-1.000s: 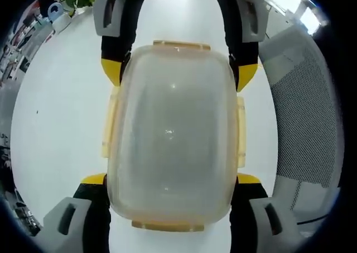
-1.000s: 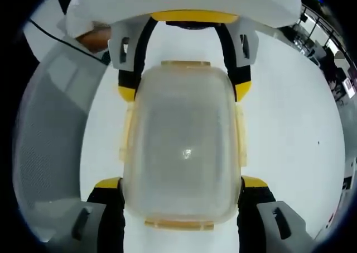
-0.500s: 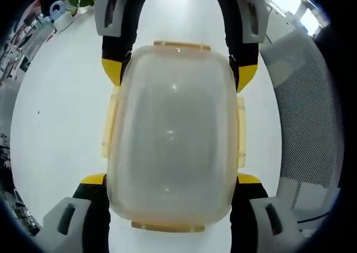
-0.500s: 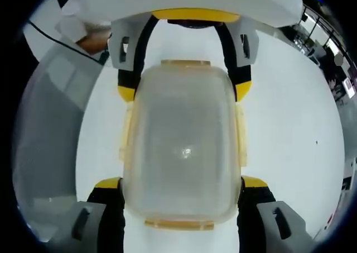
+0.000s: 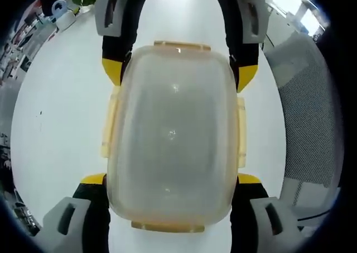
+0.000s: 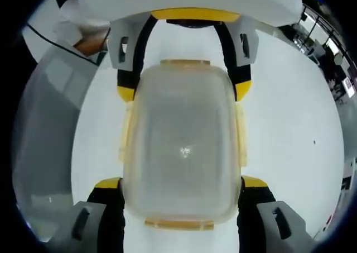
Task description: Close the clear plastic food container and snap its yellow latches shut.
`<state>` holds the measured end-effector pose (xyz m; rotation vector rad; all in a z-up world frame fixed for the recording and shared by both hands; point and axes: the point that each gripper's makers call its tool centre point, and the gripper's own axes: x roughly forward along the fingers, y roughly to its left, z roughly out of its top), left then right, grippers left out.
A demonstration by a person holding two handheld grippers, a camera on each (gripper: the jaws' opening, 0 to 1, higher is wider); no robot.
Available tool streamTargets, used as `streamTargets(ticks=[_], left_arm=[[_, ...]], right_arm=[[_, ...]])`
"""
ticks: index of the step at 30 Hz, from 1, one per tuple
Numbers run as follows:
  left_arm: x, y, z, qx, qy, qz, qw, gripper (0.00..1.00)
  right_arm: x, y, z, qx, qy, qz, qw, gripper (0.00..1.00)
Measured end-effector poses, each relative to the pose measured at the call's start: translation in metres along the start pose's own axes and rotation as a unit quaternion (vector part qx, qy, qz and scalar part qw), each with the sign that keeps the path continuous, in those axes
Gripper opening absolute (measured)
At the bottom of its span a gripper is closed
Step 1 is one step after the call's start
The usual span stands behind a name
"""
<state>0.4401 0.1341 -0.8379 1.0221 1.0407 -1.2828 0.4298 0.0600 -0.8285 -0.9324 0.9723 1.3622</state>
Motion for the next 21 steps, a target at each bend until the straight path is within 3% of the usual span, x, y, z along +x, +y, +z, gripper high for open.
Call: streamTargets(ticks=[21], left_arm=[[0.001, 0.019, 0.001, -0.002, -0.002, 0.0, 1.0, 0.92]], right_arm=[[0.0, -0.02, -0.001, -0.001, 0.003, 0.0, 1.0, 0.84]])
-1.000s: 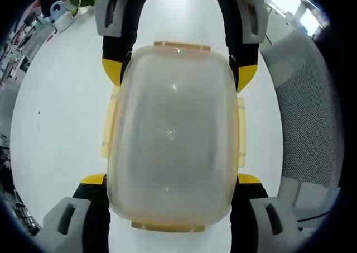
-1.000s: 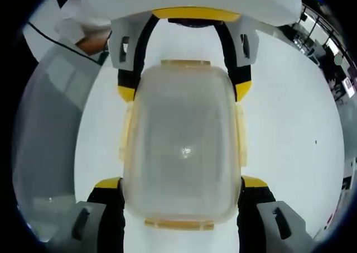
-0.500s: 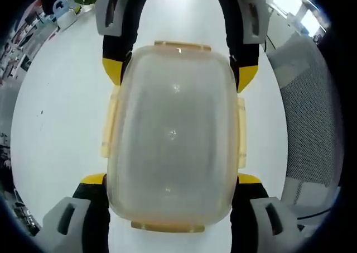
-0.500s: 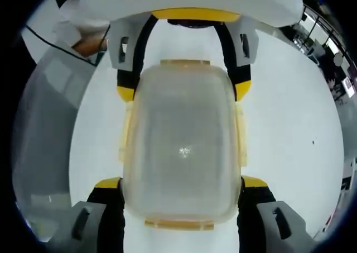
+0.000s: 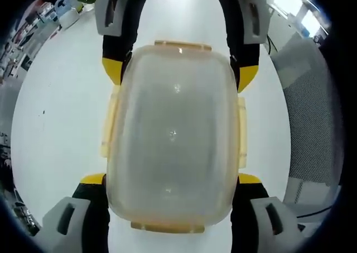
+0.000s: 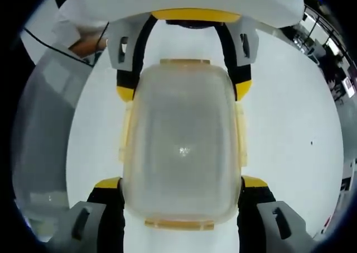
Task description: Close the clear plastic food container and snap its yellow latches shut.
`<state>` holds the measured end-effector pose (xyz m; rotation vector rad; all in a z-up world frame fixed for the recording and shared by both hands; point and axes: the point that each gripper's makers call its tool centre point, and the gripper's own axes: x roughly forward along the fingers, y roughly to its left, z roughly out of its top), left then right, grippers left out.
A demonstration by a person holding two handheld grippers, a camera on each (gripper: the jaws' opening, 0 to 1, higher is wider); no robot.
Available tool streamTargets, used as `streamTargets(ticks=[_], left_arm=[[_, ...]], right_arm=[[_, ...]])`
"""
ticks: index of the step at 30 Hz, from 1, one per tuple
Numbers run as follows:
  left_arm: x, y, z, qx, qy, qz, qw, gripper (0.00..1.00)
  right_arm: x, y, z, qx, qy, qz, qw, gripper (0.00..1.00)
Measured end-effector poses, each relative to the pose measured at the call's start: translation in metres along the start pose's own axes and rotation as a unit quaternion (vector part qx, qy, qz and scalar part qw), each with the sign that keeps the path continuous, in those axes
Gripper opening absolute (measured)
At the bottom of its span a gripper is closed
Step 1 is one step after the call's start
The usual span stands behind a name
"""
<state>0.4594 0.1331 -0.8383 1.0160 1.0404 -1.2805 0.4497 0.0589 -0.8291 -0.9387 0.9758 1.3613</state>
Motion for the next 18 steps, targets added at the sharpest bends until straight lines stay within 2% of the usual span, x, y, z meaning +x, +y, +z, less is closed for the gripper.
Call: streamTargets(ticks=[18], left_arm=[[-0.0005, 0.0002, -0.0005, -0.003, 0.005, -0.001, 1.0, 0.93]], right_arm=[[-0.0025, 0.0006, 0.0006, -0.006, -0.01, 0.001, 0.9999, 0.84]])
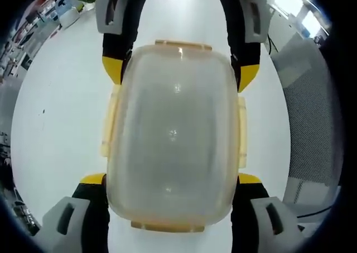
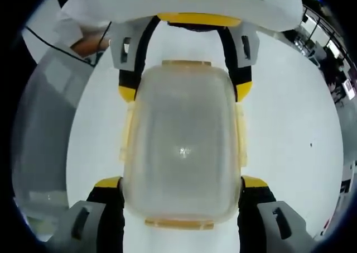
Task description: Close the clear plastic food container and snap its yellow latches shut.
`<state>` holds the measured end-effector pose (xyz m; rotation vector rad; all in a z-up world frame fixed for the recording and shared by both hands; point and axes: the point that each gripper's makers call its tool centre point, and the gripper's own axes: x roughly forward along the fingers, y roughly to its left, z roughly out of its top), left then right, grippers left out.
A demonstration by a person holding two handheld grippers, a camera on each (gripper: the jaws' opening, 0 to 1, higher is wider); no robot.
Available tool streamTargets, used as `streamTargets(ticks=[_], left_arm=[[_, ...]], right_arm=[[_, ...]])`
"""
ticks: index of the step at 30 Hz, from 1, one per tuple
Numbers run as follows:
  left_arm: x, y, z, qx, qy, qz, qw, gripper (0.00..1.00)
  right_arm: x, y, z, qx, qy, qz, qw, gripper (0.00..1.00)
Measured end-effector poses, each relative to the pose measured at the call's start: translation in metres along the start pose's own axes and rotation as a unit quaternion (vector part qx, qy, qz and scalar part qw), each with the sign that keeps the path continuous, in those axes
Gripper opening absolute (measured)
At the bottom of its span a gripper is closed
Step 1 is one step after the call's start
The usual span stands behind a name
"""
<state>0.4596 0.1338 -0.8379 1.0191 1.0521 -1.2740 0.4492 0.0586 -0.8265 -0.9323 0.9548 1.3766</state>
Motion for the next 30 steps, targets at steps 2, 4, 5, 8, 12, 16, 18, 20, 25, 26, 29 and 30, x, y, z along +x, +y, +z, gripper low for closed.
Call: streamTargets(ticks=[2, 4, 5, 8, 12, 16, 18, 20, 25, 26, 29, 30], left_arm=[[0.0, 0.0, 0.0, 0.001, 0.002, -0.002, 1.0, 0.93], [0.001, 0.0, 0.0, 0.007, 0.006, 0.002, 1.0, 0.98], [0.001, -0.002, -0.002, 0.011, 0.012, 0.005, 0.9999, 0.98], [0.002, -0.004, -0.001, 0.013, 0.01, 0.001, 0.9999, 0.99], [-0.001, -0.001, 0.004, 0.007, -0.002, 0.003, 1.0, 0.99], [-0.002, -0.001, 0.003, 0.007, -0.002, 0.002, 1.0, 0.99], [-0.003, -0.001, 0.001, 0.007, -0.003, 0.004, 1.0, 0.99], [-0.004, 0.0, 0.001, 0.005, -0.004, 0.006, 1.0, 0.99], [-0.008, 0.003, 0.004, -0.006, -0.017, 0.014, 0.9997, 0.99], [-0.008, 0.002, 0.004, -0.005, -0.018, 0.015, 0.9997, 0.99], [-0.01, 0.001, 0.004, -0.002, -0.021, 0.016, 0.9997, 0.99], [-0.01, 0.001, 0.004, -0.002, -0.022, 0.016, 0.9996, 0.99]], right_arm=[[0.0, 0.0, 0.0, -0.001, -0.002, 0.0, 1.0, 0.85], [-0.001, 0.002, 0.0, 0.001, -0.003, 0.006, 1.0, 0.88], [0.001, 0.004, -0.002, 0.008, -0.001, 0.009, 0.9999, 0.96], [0.002, 0.004, 0.001, 0.012, -0.011, 0.005, 0.9999, 1.0], [-0.002, -0.002, 0.005, 0.015, -0.024, -0.009, 0.9996, 1.0], [-0.003, -0.002, 0.004, 0.016, -0.023, -0.014, 0.9995, 1.0], [-0.006, -0.002, 0.006, 0.017, -0.034, -0.016, 0.9991, 1.0], [-0.006, 0.001, 0.006, 0.027, -0.037, -0.008, 0.9989, 1.0], [-0.006, 0.001, -0.003, 0.027, -0.035, -0.016, 0.9989, 1.0], [-0.007, 0.003, -0.001, 0.035, -0.042, -0.013, 0.9984, 1.0], [-0.01, 0.002, 0.001, 0.051, -0.061, -0.018, 0.9967, 1.0], [-0.01, 0.002, 0.0, 0.052, -0.062, -0.02, 0.9965, 1.0]])
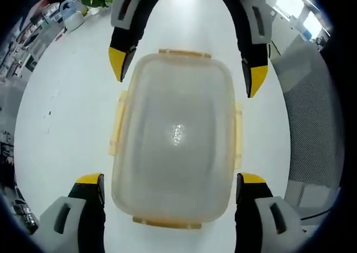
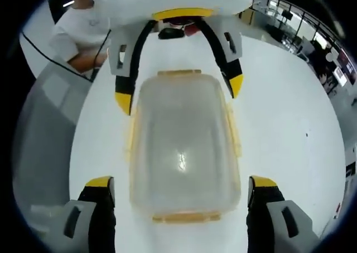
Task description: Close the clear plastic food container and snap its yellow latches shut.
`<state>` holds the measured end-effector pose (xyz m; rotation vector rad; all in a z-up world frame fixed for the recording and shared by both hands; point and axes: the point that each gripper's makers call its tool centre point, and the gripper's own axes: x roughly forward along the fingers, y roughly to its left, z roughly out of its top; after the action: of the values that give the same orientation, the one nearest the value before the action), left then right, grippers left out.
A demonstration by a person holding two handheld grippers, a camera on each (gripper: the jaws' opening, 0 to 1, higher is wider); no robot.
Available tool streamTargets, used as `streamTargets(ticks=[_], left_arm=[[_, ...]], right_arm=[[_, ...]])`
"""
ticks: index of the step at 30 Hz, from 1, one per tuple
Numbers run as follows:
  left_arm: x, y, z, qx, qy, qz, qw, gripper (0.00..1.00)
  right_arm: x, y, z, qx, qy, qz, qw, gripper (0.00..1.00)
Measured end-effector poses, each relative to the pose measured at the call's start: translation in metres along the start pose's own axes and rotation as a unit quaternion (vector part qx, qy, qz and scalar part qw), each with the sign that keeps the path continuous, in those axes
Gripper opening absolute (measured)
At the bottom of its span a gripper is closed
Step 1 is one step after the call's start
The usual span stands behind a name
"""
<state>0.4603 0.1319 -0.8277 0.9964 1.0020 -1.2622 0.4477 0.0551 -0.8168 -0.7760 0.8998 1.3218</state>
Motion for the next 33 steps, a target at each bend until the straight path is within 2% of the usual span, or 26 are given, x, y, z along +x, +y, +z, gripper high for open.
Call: streamTargets(ticks=[9, 13, 18, 23, 24, 29, 33], left_arm=[[-0.004, -0.002, -0.001, -0.019, -0.017, 0.003, 0.9997, 0.99], [-0.007, -0.001, -0.006, -0.037, -0.023, 0.005, 0.999, 0.99], [-0.011, 0.0, -0.01, -0.062, -0.038, 0.011, 0.9973, 0.99], [-0.015, 0.0, -0.012, -0.075, -0.051, 0.015, 0.9958, 0.99], [-0.015, -0.001, -0.012, -0.078, -0.052, 0.016, 0.9954, 0.99], [-0.018, -0.003, -0.017, -0.1, -0.062, 0.018, 0.9929, 0.99], [-0.022, -0.005, -0.017, -0.117, -0.079, 0.021, 0.9897, 0.99]], right_arm=[[-0.004, 0.0, 0.002, 0.031, -0.038, -0.011, 0.9987, 1.0], [-0.009, -0.003, 0.005, 0.046, -0.068, -0.018, 0.9965, 1.0], [-0.016, -0.008, 0.002, 0.064, -0.084, -0.031, 0.9939, 1.0], [-0.022, -0.007, 0.004, 0.088, -0.115, -0.037, 0.9888, 1.0], [-0.023, -0.005, 0.011, 0.099, -0.14, -0.037, 0.9844, 1.0], [-0.025, -0.005, 0.005, 0.103, -0.137, -0.046, 0.9842, 1.0], [-0.029, -0.002, 0.009, 0.115, -0.164, -0.053, 0.9782, 1.0]])
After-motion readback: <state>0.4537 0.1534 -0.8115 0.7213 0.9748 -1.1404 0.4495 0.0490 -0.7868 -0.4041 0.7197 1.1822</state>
